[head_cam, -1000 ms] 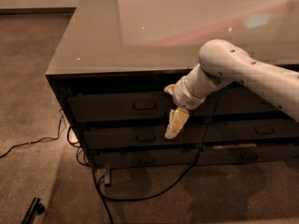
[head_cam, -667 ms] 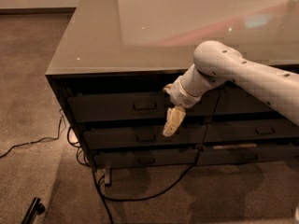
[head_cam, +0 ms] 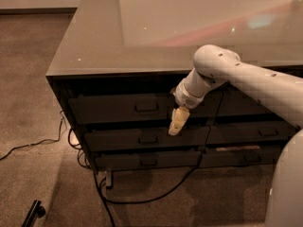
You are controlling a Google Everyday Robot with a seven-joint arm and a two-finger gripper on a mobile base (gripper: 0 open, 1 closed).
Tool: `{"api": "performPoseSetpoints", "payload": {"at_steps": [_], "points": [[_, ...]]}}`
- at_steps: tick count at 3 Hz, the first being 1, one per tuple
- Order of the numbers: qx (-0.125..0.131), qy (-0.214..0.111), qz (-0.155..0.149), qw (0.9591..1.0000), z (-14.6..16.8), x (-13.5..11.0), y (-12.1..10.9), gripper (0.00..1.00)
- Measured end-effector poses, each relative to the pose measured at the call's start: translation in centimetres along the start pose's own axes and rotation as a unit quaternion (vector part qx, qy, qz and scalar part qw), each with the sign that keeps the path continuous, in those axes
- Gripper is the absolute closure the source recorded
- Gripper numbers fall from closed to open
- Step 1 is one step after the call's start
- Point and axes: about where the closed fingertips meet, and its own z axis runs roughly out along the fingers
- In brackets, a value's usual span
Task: Open top drawer
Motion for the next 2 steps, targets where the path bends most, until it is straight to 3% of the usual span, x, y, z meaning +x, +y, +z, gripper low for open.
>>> {"api": "performPoseSetpoints", "payload": {"at_steps": [2], "points": [[-0.010, -0.005, -0.011, 0.9999, 0.41, -0.50, 0.50, 0.00]]}}
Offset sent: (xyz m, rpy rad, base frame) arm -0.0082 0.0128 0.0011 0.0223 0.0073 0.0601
